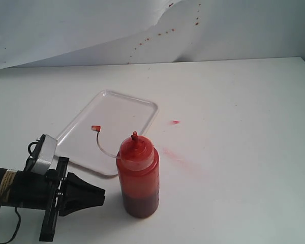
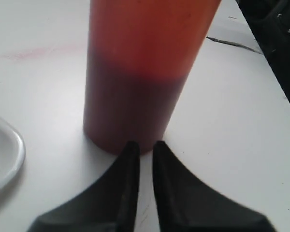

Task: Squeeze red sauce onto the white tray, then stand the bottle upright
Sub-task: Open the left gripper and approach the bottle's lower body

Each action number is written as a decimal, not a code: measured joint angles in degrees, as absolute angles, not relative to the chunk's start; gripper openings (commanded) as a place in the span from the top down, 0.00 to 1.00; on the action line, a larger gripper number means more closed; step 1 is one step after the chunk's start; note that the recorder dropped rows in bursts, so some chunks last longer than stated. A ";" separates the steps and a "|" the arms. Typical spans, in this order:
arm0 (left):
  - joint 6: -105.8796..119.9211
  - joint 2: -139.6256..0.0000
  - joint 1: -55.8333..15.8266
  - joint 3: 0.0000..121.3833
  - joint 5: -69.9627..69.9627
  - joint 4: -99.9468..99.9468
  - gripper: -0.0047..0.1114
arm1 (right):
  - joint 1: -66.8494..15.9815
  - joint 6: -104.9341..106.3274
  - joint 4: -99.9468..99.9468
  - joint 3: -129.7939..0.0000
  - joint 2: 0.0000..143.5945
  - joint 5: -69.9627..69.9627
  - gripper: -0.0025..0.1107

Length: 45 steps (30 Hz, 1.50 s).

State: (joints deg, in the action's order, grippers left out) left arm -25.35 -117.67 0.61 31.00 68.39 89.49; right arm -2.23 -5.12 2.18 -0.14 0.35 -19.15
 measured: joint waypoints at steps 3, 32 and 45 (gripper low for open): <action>-25.24 -117.76 0.61 31.00 68.28 88.39 0.41 | -2.23 -5.12 2.18 -0.14 0.35 -19.15 0.98; -25.37 -117.76 0.61 31.00 69.04 88.82 0.29 | -2.23 -5.12 2.18 -0.14 0.35 -19.15 0.98; -19.82 -117.76 -4.52 31.00 64.68 82.77 0.29 | -2.23 -5.12 2.18 -0.14 0.35 -19.15 0.98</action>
State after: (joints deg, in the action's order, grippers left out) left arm -19.82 -117.76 -4.52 31.00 64.68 82.77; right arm -2.23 -5.12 2.18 -0.14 0.35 -19.15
